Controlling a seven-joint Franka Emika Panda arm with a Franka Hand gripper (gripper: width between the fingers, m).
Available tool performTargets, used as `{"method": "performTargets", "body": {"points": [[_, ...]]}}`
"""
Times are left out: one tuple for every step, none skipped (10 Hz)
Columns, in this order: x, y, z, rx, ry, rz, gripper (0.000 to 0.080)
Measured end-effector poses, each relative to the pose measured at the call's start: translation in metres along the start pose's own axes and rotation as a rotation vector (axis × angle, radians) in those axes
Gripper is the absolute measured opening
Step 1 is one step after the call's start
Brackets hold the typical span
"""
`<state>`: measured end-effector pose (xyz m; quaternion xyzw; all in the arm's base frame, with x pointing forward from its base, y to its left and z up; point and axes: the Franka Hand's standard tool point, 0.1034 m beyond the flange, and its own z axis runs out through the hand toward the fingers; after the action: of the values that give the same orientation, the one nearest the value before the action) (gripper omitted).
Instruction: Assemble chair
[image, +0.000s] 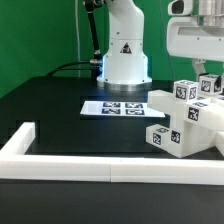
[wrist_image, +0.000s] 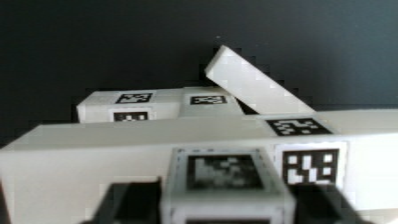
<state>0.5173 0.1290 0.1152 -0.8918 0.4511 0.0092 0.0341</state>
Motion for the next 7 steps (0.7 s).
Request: {"method": "performTargets", "body": {"points": [[-0.0011, 0.0004, -0.0001, -0.012, -0.002, -0.072, 0.043], [-0.0009, 0.0004, -0.0002, -0.021, 0.003, -0.19, 0.0597], [-0.0007, 0.0006, -0.0002, -0.024, 0.005, -0.27, 0.0636], [-0.0006, 0.0006, -0.0003, -0.026, 0.006, -0.355, 0.0636], [-0.0005, 0.0006, -0.0003, -0.027, 0.006, -0.434, 0.0647], [0.0, 0.0009, -0.0003, -0.03, 0.008, -0.509, 0.0647], [0.0002, 0.001, -0.0003, -0.034, 0.009, -0.607, 0.0649]]}}
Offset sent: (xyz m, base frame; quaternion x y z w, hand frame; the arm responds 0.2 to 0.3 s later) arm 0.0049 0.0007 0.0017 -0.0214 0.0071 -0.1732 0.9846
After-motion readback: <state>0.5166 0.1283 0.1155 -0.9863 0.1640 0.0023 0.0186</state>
